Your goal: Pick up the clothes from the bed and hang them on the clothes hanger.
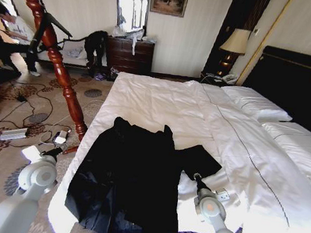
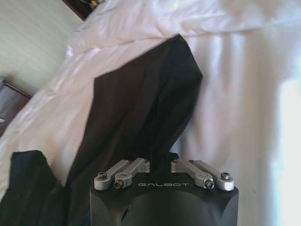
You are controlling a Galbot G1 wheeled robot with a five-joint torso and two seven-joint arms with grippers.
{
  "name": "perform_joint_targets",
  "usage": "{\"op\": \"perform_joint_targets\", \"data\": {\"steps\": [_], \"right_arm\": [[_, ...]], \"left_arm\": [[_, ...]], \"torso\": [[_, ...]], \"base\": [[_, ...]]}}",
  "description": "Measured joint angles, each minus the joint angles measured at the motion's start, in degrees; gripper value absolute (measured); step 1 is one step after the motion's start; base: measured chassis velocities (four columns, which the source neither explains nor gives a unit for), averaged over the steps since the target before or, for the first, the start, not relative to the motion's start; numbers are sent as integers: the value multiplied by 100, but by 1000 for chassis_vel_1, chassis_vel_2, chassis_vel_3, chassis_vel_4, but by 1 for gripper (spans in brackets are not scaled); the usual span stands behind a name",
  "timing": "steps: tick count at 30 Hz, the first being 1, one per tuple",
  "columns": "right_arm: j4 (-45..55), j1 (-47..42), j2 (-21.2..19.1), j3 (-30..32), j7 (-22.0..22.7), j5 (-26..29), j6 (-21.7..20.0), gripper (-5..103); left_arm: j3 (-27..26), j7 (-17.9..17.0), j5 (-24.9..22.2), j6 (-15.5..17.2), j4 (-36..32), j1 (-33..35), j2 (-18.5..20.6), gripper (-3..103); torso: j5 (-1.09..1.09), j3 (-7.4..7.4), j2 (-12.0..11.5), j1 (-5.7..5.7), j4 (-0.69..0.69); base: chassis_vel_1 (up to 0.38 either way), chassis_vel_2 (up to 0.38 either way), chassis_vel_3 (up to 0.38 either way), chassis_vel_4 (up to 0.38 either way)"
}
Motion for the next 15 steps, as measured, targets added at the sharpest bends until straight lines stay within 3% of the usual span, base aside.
{"op": "perform_joint_targets", "data": {"steps": [2,5,7,8,10,11,12,15], "right_arm": [[0,8,-279,-60,-358,21,51,5],[0,6,-468,-103,-573,9,52,2],[-7,-23,-929,-198,-1113,-209,1,1],[-7,-23,-929,-198,-1113,-209,1,1],[-77,-69,-1327,-234,-1540,-623,-96,0],[-195,-131,-1750,-243,-1853,-1194,-143,0],[-195,-131,-1750,-243,-1853,-1194,-143,0],[-491,-240,-2577,-145,-2570,-2363,-80,0]], "left_arm": [[7,1,2,-5,16,-24,-1,100],[8,2,2,-6,19,-27,1,100],[-3,3,2,-9,20,-33,7,100],[-3,3,2,-9,20,-33,7,100],[-26,3,-7,-10,10,-35,15,100],[-54,3,-23,-11,-13,-32,28,100],[-54,3,-23,-11,-13,-32,28,100],[-115,3,-58,-12,-44,-13,45,100]], "torso": [[1,0,0,0,0],[0,0,0,0,0],[2,0,0,0,0],[2,0,0,0,0],[1,0,0,0,1],[5,0,0,0,0],[5,0,0,0,0],[2,0,0,0,-1]], "base": [[0,0,0,0],[0,0,0,0],[0,0,0,0],[0,0,0,0],[0,0,0,0],[0,0,0,0],[0,0,0,0],[0,0,0,0]]}}
